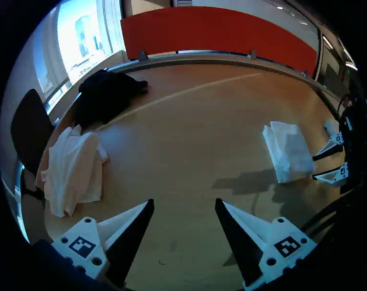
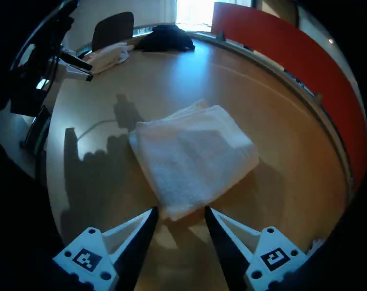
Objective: Fold towel
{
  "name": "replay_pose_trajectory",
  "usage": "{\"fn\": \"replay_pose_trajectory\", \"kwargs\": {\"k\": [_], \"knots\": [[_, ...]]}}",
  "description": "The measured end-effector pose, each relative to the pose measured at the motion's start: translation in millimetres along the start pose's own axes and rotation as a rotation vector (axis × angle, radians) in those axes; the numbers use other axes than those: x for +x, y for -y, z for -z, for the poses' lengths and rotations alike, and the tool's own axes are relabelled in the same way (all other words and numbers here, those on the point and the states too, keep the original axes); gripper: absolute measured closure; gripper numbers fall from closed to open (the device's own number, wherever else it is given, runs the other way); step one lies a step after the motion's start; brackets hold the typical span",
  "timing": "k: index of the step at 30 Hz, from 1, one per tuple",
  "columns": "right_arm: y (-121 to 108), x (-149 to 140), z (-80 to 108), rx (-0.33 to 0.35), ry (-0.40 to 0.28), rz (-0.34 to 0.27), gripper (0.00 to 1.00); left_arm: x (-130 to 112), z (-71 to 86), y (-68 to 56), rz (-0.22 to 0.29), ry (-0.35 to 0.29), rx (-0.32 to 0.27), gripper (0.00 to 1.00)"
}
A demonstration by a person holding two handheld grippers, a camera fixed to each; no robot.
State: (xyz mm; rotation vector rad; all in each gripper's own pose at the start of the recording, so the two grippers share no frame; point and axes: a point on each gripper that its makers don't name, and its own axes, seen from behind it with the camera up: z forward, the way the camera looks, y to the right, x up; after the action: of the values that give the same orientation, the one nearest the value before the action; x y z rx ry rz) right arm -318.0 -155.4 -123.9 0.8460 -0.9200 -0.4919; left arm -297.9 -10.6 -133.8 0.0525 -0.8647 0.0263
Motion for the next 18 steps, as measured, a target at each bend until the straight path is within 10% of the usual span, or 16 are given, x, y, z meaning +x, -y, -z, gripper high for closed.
{"fn": "replay_pose_trajectory", "kwargs": {"k": [18], "knots": [[-9.3, -7.6, -2.0, -0.027, 0.011, -0.036, 0.75, 0.2, -0.4, -1.0, 0.0, 0.0, -0.001, 0.07]]}}
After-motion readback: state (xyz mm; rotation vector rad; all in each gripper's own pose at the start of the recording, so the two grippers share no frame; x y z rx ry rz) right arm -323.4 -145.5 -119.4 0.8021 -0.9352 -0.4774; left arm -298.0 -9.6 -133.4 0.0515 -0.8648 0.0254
